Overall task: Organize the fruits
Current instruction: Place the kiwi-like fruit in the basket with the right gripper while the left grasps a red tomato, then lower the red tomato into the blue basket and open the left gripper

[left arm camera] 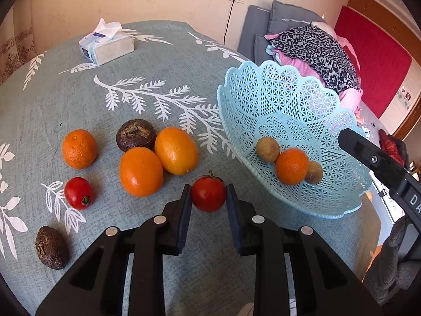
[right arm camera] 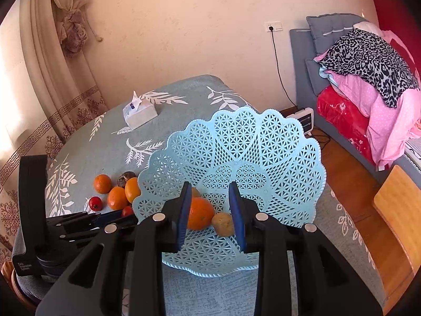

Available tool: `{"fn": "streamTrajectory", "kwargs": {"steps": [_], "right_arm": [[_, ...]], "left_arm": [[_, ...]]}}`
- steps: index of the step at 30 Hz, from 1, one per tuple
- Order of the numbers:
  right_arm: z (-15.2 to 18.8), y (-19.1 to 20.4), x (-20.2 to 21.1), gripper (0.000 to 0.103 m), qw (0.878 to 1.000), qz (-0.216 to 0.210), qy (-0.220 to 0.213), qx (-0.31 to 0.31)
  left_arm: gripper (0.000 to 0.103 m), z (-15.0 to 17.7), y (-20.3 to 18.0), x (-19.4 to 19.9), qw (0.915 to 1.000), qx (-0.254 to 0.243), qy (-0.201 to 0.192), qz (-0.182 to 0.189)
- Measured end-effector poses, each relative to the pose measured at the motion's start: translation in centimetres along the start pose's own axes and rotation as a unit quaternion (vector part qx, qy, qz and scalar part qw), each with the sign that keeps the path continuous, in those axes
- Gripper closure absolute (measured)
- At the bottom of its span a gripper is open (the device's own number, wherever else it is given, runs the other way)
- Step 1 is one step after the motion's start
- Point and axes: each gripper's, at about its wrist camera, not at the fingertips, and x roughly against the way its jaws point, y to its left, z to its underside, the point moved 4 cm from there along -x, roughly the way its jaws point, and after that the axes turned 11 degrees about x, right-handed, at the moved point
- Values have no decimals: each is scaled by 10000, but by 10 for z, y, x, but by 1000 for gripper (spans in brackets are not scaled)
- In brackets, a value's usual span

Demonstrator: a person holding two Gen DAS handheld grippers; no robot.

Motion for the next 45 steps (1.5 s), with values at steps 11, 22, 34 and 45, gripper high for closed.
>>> {"fn": "streamTrajectory", "kwargs": {"steps": [11, 22, 34, 45], "right_arm": [[0, -14, 2, 73, 9996, 267, 5, -120], [0, -28, 12, 73, 9980, 620, -114, -103], [-2, -38, 22, 73, 9970, 709, -232, -191], [-3, -20, 19, 58, 9984, 501, -265, 12]], "left_arm": [[77, -18, -25, 26, 9989, -225, -378, 179], [77, -18, -74, 15, 9959, -713, -313, 469], [63, -10, -91, 5, 9948, -763, -187, 647], [38, -21, -59, 21, 9970, -408, -450, 473]]}}
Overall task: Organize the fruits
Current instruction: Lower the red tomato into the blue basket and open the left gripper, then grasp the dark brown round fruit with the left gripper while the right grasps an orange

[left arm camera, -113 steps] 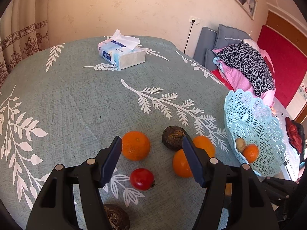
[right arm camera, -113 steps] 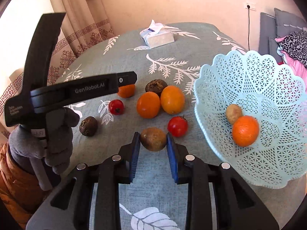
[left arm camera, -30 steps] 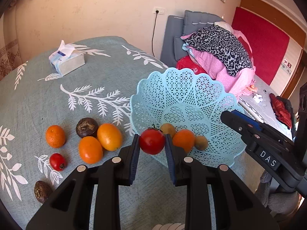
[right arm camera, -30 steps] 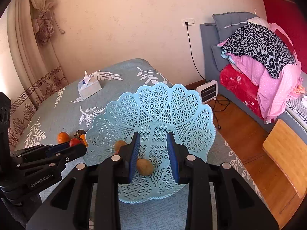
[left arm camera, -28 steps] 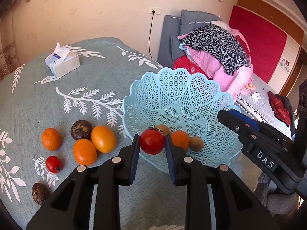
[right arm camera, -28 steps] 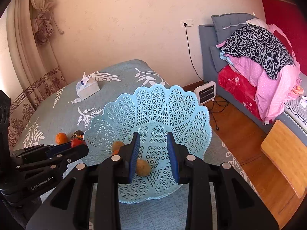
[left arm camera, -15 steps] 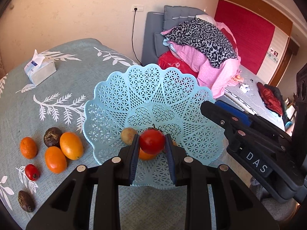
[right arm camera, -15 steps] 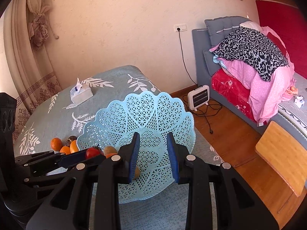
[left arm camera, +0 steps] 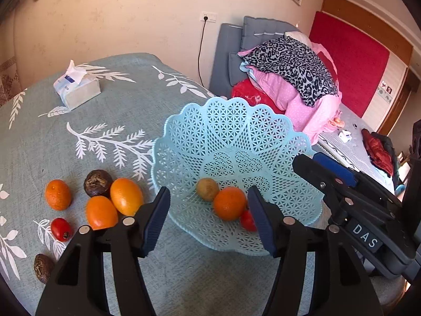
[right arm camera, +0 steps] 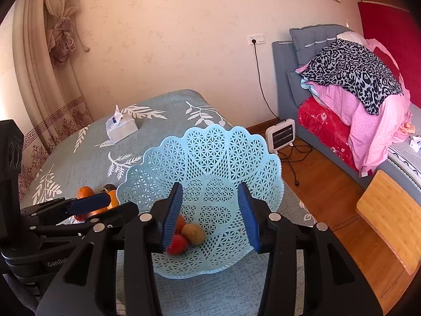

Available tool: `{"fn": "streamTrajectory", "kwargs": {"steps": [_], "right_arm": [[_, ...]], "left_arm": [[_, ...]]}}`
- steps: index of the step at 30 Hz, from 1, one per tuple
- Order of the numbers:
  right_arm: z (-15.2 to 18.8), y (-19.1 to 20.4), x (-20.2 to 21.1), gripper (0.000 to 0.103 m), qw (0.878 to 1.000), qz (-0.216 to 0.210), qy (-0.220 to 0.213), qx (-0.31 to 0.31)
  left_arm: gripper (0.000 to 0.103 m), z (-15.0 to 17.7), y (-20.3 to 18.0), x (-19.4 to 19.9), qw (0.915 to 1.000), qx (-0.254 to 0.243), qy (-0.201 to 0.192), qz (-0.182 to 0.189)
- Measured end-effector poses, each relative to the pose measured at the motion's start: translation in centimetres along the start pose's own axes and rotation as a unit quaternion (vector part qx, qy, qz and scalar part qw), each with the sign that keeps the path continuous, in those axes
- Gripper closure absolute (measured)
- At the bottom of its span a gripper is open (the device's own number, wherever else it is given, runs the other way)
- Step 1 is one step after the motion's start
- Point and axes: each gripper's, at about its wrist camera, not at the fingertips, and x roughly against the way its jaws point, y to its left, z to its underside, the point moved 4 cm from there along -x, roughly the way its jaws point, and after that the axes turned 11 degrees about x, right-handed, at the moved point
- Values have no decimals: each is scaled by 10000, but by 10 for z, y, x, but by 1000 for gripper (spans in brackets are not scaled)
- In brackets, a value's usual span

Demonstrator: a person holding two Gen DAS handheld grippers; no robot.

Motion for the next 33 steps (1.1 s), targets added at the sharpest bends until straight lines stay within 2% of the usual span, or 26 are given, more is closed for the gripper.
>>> {"fn": "streamTrajectory", "kwargs": {"steps": [9, 18, 21, 33], "right_arm": [[-1, 34, -2, 58, 9988, -355, 27, 321], [-2, 84, -13, 58, 9930, -972, 220, 639], [0, 102, -18, 58, 9900, -1178, 318, 709], [14, 164, -38, 58, 9771, -1700, 770, 1024]], "left_arm": [[37, -5, 49, 25, 9983, 389, -279, -345], [37, 5, 113, 53, 9918, 806, -458, -879], [31, 13, 134, 63, 9890, 968, -480, -1008], [29, 51, 184, 69, 9821, 1342, -214, -1302]]}}
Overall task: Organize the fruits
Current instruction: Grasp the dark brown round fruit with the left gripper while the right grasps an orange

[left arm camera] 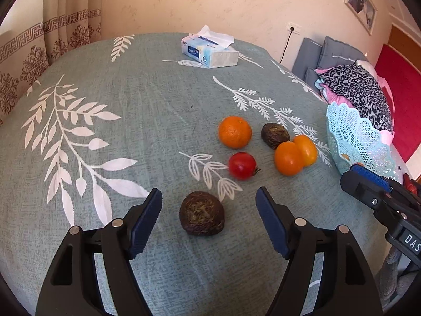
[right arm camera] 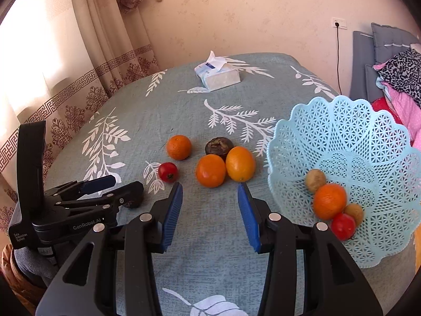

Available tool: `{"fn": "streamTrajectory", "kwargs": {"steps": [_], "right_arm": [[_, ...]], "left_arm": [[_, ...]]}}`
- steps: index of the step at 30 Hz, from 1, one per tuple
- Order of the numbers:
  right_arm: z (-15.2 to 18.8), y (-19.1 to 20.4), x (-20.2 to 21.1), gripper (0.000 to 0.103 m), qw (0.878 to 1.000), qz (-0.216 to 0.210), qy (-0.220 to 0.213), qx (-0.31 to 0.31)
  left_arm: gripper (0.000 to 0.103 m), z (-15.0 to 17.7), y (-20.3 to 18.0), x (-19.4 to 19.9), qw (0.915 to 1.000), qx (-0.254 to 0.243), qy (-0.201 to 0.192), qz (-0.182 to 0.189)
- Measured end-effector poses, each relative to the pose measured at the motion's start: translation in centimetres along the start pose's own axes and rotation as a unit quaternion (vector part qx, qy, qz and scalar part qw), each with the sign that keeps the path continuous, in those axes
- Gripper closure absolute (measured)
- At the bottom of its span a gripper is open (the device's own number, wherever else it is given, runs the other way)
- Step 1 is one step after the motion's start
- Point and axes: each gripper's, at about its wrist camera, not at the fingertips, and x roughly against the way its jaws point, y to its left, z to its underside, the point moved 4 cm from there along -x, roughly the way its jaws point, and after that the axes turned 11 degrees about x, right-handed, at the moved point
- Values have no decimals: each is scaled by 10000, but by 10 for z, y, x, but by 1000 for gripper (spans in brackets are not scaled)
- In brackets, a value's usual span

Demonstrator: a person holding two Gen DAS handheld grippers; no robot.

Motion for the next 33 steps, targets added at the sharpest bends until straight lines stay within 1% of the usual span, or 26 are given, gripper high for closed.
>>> {"fn": "streamTrajectory", "kwargs": {"steps": [3, 10, 13, 15, 16, 17, 18, 20, 21, 29, 33], "right_arm": [[2, 8, -12, 58, 9999, -14, 138, 48], [2, 10, -38, 58, 9988, 174, 451, 93], [1, 9, -49, 58, 9982, 239, 539, 133], [0, 9, -55, 58, 9977, 283, 589, 150], [-1, 9, -58, 58, 9976, 295, 604, 162], [-2, 10, -61, 58, 9974, 326, 618, 183], [-3, 9, -64, 58, 9970, 380, 641, 201], [-6, 10, -69, 58, 9964, 439, 684, 227], [-7, 11, -72, 58, 9961, 467, 710, 237], [-8, 11, -91, 58, 9921, 750, 951, 325], [-14, 8, -98, 58, 9919, 826, 917, 313]], "left_arm": [[29, 2, 4, -3, 10000, 29, 58, 3], [30, 10, 4, -14, 9997, -44, 225, -47], [30, 11, 3, -15, 9997, -69, 215, -69], [40, 11, 5, -17, 9997, -65, 202, -127], [42, 11, 5, -17, 9997, -73, 182, -148], [48, 10, 5, -17, 9997, -74, 174, -140], [51, 10, 6, -17, 9998, -70, 172, -124], [61, 10, 7, -17, 9998, -49, 167, -97], [64, 9, 8, -17, 9998, -28, 169, -59], [64, 10, 9, -11, 10000, -1, 60, 35], [64, 10, 12, -10, 9999, 67, 47, 79]]}}
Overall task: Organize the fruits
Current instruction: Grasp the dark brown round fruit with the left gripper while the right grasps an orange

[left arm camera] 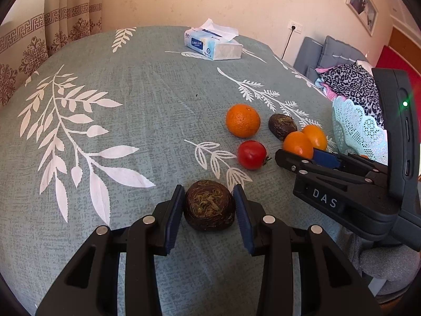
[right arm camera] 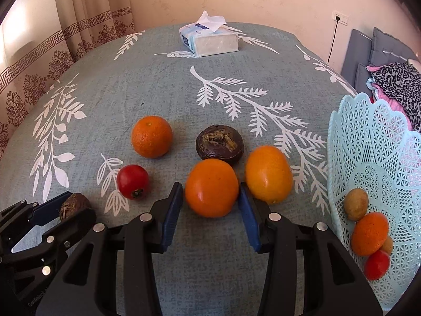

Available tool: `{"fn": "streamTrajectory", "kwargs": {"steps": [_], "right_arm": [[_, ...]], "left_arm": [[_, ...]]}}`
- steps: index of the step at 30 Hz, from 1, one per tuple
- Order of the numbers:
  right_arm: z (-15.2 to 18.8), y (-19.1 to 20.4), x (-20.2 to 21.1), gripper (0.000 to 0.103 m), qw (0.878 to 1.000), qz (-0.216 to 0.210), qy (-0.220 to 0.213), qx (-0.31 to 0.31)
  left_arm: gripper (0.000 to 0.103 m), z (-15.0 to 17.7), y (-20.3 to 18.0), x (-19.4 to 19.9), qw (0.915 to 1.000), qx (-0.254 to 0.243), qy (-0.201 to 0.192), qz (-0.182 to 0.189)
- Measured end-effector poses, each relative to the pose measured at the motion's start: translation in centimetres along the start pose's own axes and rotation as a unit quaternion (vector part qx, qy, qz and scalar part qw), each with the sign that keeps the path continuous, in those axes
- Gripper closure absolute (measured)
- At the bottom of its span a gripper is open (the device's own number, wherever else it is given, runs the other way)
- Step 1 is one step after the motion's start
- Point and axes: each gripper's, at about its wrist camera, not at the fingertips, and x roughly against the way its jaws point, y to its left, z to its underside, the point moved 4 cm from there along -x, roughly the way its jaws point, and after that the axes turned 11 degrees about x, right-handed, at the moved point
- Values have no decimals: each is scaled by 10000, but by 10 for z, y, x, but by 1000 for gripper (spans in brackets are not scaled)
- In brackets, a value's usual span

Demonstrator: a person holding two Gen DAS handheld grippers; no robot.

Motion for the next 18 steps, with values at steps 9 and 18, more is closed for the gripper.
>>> {"fn": "streamTrajectory", "kwargs": {"steps": [9, 18], "right_arm": [[-1, -2, 5, 65, 9995, -275, -148, -39], [-3, -7, 51, 65, 9964, -433, -705, -170]], "left_arm": [[64, 0, 2, -2, 10000, 70, 36, 29], [64, 0, 0, 1, 10000, 15, -26, 57]]}}
